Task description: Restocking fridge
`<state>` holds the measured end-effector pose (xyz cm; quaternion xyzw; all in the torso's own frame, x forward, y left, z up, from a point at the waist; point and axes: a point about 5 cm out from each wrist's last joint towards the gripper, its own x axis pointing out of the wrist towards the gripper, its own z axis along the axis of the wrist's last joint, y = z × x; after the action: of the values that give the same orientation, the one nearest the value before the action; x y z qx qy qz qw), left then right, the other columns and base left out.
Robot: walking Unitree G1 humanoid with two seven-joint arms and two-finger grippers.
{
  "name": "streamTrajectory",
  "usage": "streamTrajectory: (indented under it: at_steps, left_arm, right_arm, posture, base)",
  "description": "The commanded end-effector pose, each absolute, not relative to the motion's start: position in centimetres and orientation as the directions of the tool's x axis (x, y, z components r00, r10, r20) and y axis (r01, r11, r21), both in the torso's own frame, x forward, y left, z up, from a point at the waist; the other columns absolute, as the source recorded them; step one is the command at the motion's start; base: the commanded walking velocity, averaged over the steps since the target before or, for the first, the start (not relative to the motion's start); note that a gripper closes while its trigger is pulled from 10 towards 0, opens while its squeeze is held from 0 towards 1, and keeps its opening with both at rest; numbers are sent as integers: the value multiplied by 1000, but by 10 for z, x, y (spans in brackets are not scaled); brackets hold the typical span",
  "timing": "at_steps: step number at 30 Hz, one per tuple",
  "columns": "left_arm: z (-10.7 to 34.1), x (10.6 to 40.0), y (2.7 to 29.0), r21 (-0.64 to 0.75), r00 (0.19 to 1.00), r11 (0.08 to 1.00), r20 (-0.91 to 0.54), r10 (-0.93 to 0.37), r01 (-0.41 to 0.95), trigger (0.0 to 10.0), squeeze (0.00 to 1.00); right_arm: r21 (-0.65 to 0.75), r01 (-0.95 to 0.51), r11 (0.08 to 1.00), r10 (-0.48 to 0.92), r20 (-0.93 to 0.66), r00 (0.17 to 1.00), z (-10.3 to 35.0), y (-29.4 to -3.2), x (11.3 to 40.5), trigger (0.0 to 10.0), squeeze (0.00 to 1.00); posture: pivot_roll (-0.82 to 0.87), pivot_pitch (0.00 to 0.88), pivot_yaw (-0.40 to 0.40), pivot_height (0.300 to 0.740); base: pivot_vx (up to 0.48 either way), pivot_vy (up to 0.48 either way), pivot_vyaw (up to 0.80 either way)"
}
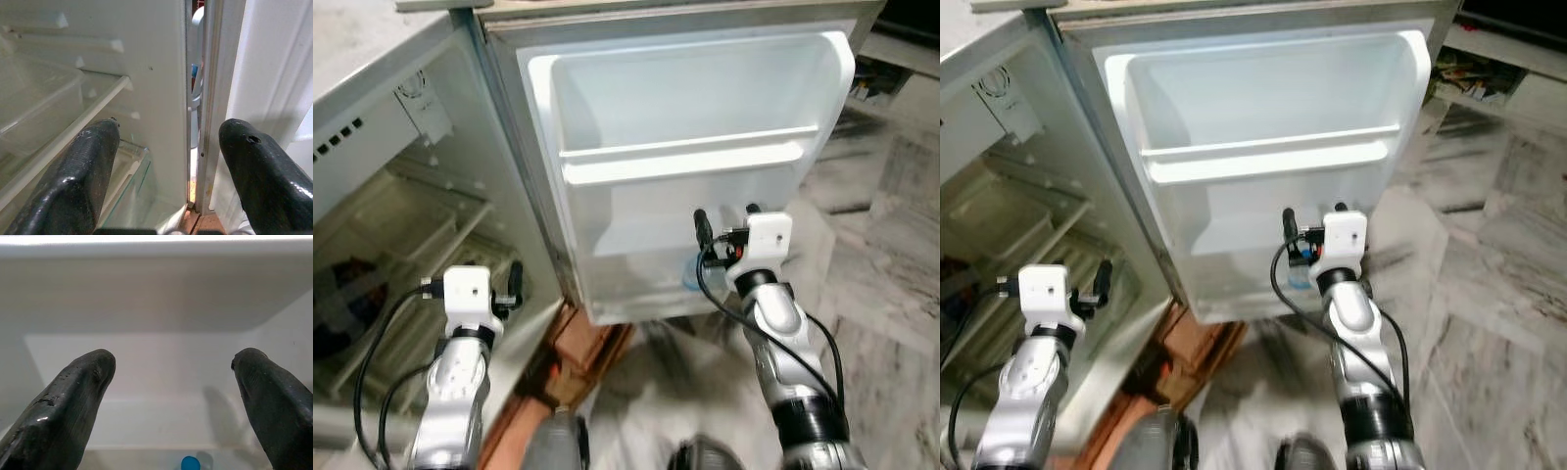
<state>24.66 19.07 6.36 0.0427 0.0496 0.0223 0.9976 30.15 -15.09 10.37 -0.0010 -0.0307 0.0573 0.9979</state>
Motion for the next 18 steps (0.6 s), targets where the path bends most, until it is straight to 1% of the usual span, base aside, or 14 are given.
streamTrajectory:
  at_steps: [1, 7, 18]
  left_arm:
    - [58, 244, 192, 98, 991, 994, -122, 51, -39, 10000, 0]
    - [56, 244, 193, 105, 989, 993, -136, 65, -51, 10000, 0]
    - [54, 245, 192, 106, 988, 993, -144, 58, -42, 10000, 0]
  right_arm:
    - [1, -111, 994, 111, 38, 993, 101, -151, 301, 10000, 0]
    - [6, -117, 993, 116, 32, 993, 99, -149, 302, 10000, 0]
    - [6, -117, 993, 117, 24, 993, 96, -150, 301, 10000, 0]
  posture:
    - [89, 48, -1, 740]
    - [91, 45, -1, 740]
    - [89, 44, 2, 740]
  base:
    - [0, -289, 0]
    - [0, -331, 0]
    - [-271, -395, 0]
